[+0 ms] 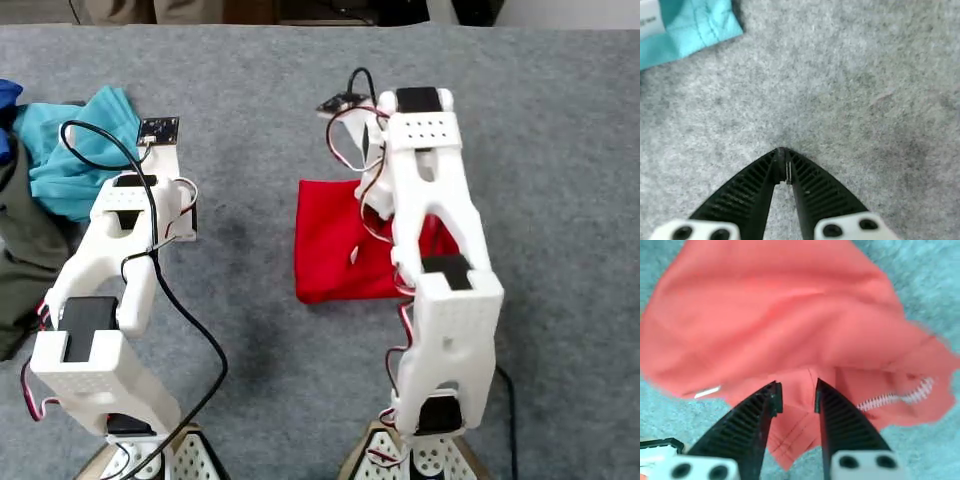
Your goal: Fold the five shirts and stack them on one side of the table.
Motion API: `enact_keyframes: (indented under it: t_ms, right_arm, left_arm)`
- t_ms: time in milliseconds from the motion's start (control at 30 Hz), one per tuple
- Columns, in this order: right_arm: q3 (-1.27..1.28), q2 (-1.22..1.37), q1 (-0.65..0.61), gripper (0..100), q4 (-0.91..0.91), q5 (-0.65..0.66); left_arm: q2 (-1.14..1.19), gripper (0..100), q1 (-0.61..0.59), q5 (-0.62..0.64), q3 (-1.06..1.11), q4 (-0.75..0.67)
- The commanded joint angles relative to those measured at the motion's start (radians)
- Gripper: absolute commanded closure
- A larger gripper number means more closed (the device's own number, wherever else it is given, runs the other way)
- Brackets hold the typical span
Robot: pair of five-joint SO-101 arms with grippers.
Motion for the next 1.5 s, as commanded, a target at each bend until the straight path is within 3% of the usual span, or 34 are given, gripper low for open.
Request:
enact_keyframes:
  t_ms: [0, 167, 300, 800, 1000, 1233, 1467]
  right_arm:
    - [0.079, -0.065, 0.002, 86.4, 0.012, 0.012]
    - [0.159, -0.053, 0.002, 86.4, -0.104, 0.012]
    - [0.113, 0.005, 0.005, 80.7, -0.180, 0.012]
    - [-0.518, 0.377, -0.024, 77.8, 0.018, -0.008]
    - [-0.440, 0.378, -0.025, 79.4, 0.020, -0.031]
    - [-0.291, 0.249, 0.001, 98.3, 0.020, -0.031]
    - [-0.174, 0.097, 0.091, 99.3, 0.020, -0.023]
  left_arm:
    - [-0.008, 98, 0.009, -0.005, -0.020, -0.012]
    - [-0.008, 98, 0.009, -0.005, -0.020, -0.012]
    - [-0.008, 98, 0.009, -0.005, -0.020, -0.012]
    - [-0.008, 98, 0.009, -0.005, -0.020, -0.012]
    - [-0.008, 98, 0.009, -0.005, -0.020, -0.012]
    - [-0.008, 98, 0.009, -0.005, -0.020, -0.012]
    - [-0.008, 98, 0.009, -0.005, -0.020, -0.012]
